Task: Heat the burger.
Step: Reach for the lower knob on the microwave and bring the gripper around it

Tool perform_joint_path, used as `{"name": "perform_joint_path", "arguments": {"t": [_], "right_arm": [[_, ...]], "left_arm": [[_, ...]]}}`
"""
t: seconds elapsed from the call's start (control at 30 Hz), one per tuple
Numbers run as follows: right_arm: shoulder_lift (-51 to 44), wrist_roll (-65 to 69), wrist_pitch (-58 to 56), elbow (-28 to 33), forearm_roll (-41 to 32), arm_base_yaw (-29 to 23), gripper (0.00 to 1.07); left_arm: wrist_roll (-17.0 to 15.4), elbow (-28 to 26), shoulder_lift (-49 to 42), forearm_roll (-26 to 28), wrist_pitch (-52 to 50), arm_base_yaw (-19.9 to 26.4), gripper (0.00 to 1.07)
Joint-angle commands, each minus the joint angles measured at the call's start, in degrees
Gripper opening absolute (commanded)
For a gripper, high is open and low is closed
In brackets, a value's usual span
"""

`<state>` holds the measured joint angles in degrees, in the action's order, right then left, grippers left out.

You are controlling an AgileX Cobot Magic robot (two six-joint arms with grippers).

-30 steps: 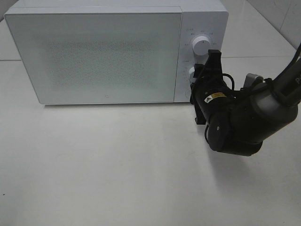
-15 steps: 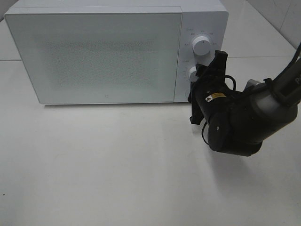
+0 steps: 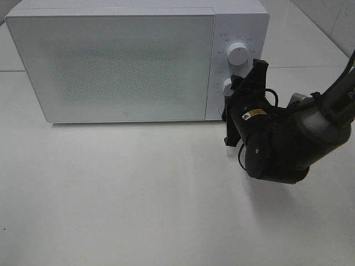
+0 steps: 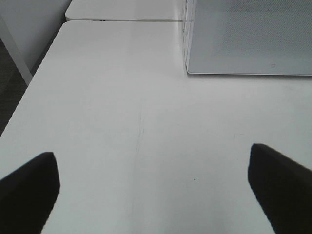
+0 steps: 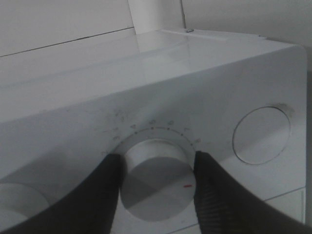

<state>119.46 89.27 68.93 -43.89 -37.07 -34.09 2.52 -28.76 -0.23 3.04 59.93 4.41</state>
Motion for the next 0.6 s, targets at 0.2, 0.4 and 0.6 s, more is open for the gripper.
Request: {"name": "perform_joint_path", "arguments": {"t": [0.2,0.4,0.6], "right_arm": [[-0.57,-1.03,1.95,-0.34,0.97,0.34,0.32],[-2.69,-4.35,-0.52,3.5,1.49,0.34,0.61],[-4.13,-7.05,-1.09,7.45,4.3,0.34,0.74]], "left_arm": [[0.0,0.23,-1.49,0.17,-0.4,-0.34,1.0],[0.0,0.23,-1.49,0.17,-0.4,-0.34,1.0],[0.0,0.23,-1.49,0.17,-0.4,-0.34,1.0]]}}
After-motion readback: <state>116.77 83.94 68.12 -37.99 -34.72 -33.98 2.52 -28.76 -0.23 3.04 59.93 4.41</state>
